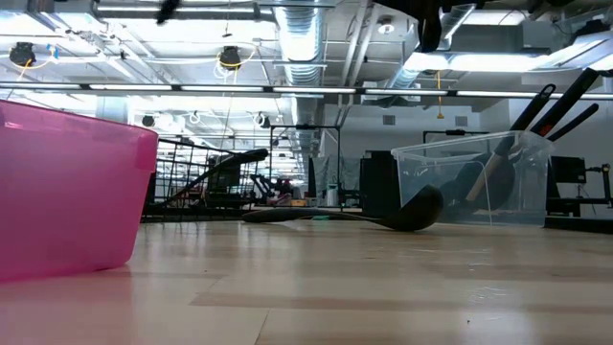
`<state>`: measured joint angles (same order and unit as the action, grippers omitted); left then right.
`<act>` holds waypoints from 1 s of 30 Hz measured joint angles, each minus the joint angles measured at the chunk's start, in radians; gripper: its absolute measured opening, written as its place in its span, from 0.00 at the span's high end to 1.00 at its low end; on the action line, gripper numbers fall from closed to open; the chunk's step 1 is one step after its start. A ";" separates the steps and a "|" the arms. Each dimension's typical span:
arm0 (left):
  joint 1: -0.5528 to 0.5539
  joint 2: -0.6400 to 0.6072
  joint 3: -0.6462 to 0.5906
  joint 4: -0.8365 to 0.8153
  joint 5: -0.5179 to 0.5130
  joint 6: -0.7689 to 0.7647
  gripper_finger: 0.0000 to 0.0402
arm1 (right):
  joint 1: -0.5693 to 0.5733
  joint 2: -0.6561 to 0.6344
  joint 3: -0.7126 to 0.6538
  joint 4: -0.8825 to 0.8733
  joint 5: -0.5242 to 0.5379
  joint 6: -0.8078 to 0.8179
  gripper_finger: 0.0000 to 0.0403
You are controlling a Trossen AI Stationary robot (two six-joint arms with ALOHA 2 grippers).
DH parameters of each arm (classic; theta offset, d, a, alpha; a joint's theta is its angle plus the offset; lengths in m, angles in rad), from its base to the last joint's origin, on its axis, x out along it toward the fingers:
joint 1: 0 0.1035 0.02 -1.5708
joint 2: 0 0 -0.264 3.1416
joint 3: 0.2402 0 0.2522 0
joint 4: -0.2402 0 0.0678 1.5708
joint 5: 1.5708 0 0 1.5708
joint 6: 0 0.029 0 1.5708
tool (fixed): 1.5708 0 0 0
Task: Pick & Place Kitchen Items
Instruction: Put the black slotted serving spoon into the wire basket
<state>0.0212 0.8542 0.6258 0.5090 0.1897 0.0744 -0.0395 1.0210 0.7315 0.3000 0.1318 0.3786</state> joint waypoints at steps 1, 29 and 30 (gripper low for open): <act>0.000 0.017 0.000 -0.010 -0.064 0.031 0.97 | 0.000 0.000 0.000 0.000 0.000 0.000 0.87; 0.000 0.184 0.132 0.017 -0.709 1.610 0.97 | -0.065 0.000 0.000 0.000 0.004 0.031 0.87; 0.000 0.184 0.136 0.017 -0.672 1.668 0.97 | -0.068 0.000 0.000 0.000 0.004 0.031 0.87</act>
<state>0.0212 1.0382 0.7617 0.5265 -0.4826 1.7426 -0.1070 1.0210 0.7315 0.3000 0.1360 0.4095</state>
